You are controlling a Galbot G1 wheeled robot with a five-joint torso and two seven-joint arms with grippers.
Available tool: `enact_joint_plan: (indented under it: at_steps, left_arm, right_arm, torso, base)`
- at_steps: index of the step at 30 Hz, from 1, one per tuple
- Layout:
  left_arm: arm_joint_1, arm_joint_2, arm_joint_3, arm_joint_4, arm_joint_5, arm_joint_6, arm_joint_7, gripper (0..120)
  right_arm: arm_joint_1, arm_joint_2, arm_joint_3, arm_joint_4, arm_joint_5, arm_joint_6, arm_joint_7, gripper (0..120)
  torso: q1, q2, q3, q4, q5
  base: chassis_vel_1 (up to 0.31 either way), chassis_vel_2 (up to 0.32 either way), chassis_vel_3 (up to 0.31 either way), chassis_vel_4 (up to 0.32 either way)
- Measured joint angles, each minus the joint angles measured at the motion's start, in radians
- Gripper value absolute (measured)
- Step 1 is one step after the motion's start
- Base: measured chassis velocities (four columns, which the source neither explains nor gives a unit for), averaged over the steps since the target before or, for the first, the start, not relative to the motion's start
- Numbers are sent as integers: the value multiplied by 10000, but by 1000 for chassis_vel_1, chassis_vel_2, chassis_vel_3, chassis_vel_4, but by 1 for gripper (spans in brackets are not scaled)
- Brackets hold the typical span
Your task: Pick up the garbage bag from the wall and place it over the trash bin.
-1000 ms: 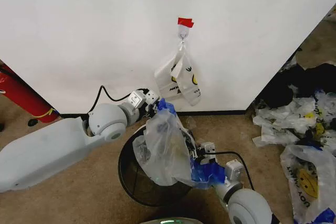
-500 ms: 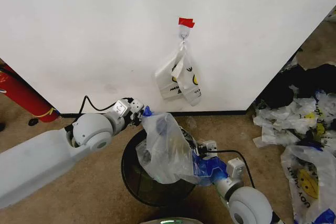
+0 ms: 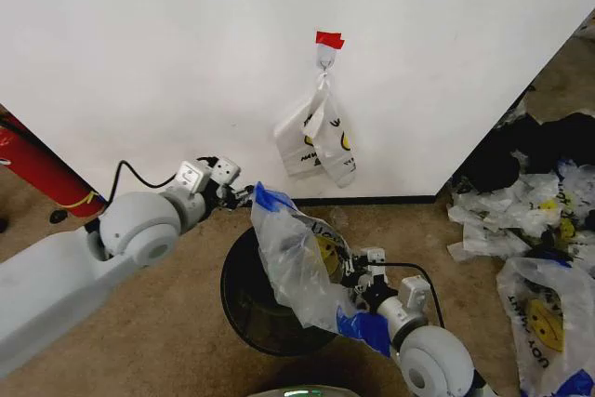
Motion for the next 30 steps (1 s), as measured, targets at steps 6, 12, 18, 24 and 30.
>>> enact_joint_plan:
  at_steps: [6, 12, 18, 24, 30]
  left_arm:
    - [183, 274, -628, -212, -963, 26, 244, 84]
    - [184, 593, -1127, -385, -3021, 28, 350, 99]
    - [205, 763, -1272, -314, -3891, 28, 280, 100]
    - [347, 638, -1884, -1119, -3995, 28, -601, 100]
    - [476, 463, -2062, -2719, -4355, -80, -1532, 100]
  right_arm:
    - [10, 69, 27, -30, 178, -76, 152, 0]
    - [-2, 82, 196, -39, 457, -113, 244, 0]
    - [-37, 99, 289, -56, 571, -114, 253, 0]
    - [-34, 214, 363, -114, 565, -105, 494, 0]
    - [97, 442, 424, -170, 788, -227, 1051, 0]
  torso:
    - [0, -2, 0, -3, 1]
    - [0, -2, 0, -1, 2]
    - [0, -3, 0, -2, 0]
    - [0, -2, 0, -2, 1]
    - [0, -2, 0, -1, 3]
  base:
    - [0, 0, 0, 0]
    - [0, 0, 0, 0]
    - [0, 0, 0, 0]
    - [0, 0, 0, 0]
    - [0, 0, 0, 0]
